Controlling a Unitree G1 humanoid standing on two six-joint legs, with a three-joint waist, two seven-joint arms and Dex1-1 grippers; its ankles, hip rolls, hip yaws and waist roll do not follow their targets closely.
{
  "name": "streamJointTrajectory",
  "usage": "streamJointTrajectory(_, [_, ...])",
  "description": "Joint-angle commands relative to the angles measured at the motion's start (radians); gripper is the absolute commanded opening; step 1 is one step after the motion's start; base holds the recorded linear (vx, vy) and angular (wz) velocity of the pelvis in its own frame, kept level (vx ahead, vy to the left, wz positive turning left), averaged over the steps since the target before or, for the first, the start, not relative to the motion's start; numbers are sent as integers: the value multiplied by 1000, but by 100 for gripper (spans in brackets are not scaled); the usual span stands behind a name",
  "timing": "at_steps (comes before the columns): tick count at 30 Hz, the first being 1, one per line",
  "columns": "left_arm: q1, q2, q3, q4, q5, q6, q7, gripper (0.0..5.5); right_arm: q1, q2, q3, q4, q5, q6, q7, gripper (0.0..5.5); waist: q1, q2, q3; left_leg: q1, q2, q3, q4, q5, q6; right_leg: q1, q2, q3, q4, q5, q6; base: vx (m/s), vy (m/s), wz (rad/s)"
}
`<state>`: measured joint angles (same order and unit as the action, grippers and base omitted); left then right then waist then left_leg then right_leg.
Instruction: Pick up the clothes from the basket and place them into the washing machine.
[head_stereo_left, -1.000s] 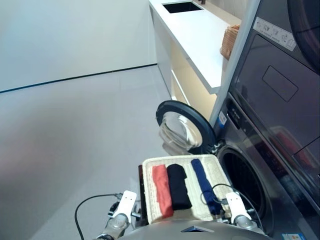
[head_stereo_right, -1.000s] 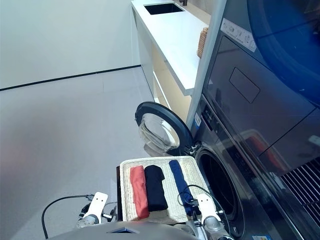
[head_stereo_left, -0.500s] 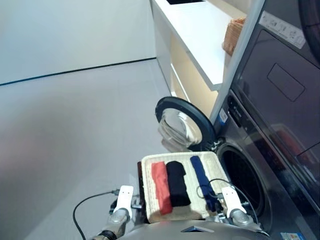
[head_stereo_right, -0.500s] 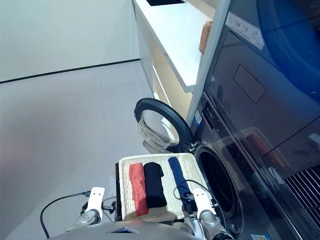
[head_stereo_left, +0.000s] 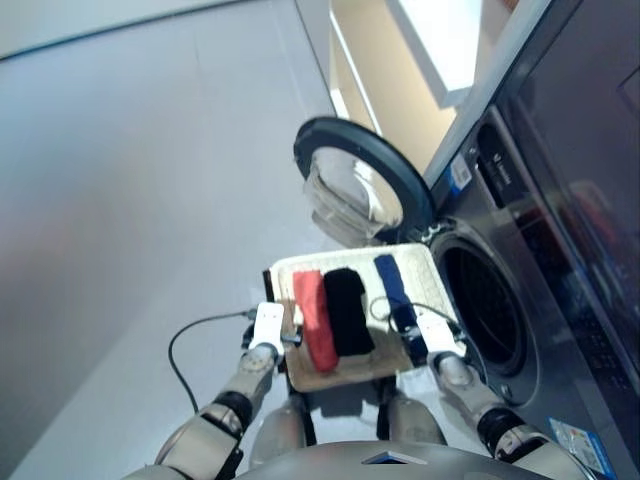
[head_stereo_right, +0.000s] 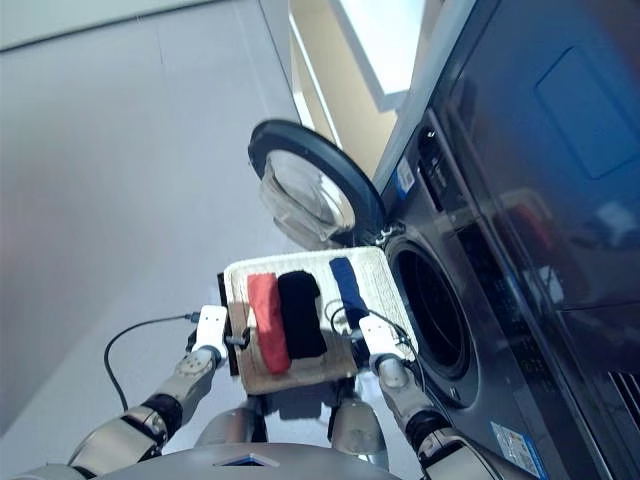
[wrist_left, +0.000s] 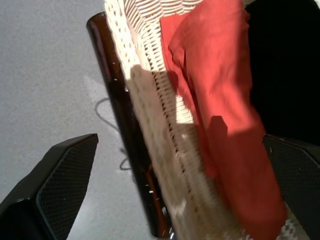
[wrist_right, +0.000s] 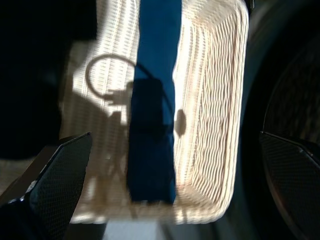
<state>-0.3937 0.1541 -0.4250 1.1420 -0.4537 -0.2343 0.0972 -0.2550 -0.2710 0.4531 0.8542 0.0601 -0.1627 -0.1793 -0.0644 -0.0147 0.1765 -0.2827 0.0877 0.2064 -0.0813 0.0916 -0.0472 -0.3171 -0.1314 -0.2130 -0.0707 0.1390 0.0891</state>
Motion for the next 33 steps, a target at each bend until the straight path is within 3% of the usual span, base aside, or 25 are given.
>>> streamJointTrajectory(1, [-109, 2, 20, 22, -39, -43, 37, 550, -70, -3, 21, -92, -25, -50, -46, 550, -18, -46, 39, -82, -27, 3, 24, 16, -19, -107, -8, -19, 23, 79, 54, -55, -28, -141])
streamJointTrajectory(4, [-163, 13, 24, 21, -45, -47, 60, 550, -115, -3, 30, -116, -27, -61, -66, 550, -30, -56, 50, -177, -23, -2, 106, -2, -17, -189, -16, -20, 79, 72, 47, -48, -24, -65])
streamJointTrajectory(5, [-176, 18, 27, 29, -45, -45, 63, 550, -129, -1, 34, -113, -24, -63, -70, 550, -32, -51, 52, -194, -16, -12, 130, -34, -23, -207, -9, -13, 102, 50, 53, 0, 0, 0])
streamJointTrajectory(6, [-177, 18, 27, 30, -45, -45, 63, 550, -130, -1, 35, -113, -24, -63, -70, 550, -32, -51, 50, -197, -15, -13, 133, -35, -23, -210, -10, -13, 103, 50, 53, 0, 0, 0])
streamJointTrajectory(12, [-243, 53, 44, 30, -52, -46, 87, 550, -184, 7, 52, -144, -15, -79, -94, 550, -55, -49, 37, -359, 4, -19, 246, -87, -16, -365, -16, 5, 190, 23, 46, 0, 0, 0])
streamJointTrajectory(17, [-281, 72, 34, 33, -19, -49, 115, 550, -214, 19, 75, -135, -22, -84, -102, 550, -63, -43, 33, -402, 8, -20, 255, -94, -11, -419, -14, 12, 208, 15, 43, 0, 0, 0])
streamJointTrajectory(22, [-347, 93, -14, 48, 154, -42, 237, 550, -236, 30, 105, -137, -31, -101, -119, 550, -75, -35, 35, -446, 6, -29, 266, -101, -7, -476, -14, 21, 237, 2, 37, 0, 0, 0])
streamJointTrajectory(30, [-392, 106, -3, 69, 122, -47, 250, 550, -240, 33, 113, -176, -15, -124, -123, 550, -89, -34, 28, -494, 6, -38, 246, -94, -8, -534, -9, 30, 232, 7, 37, 0, 0, 0])
streamJointTrajectory(33, [-419, 127, -20, 65, 180, -39, 283, 550, -244, 28, 112, -201, -13, -132, -130, 550, -94, -33, 31, -510, 6, -40, 235, -87, -8, -549, -8, 30, 225, 12, 39, 0, 0, 0])
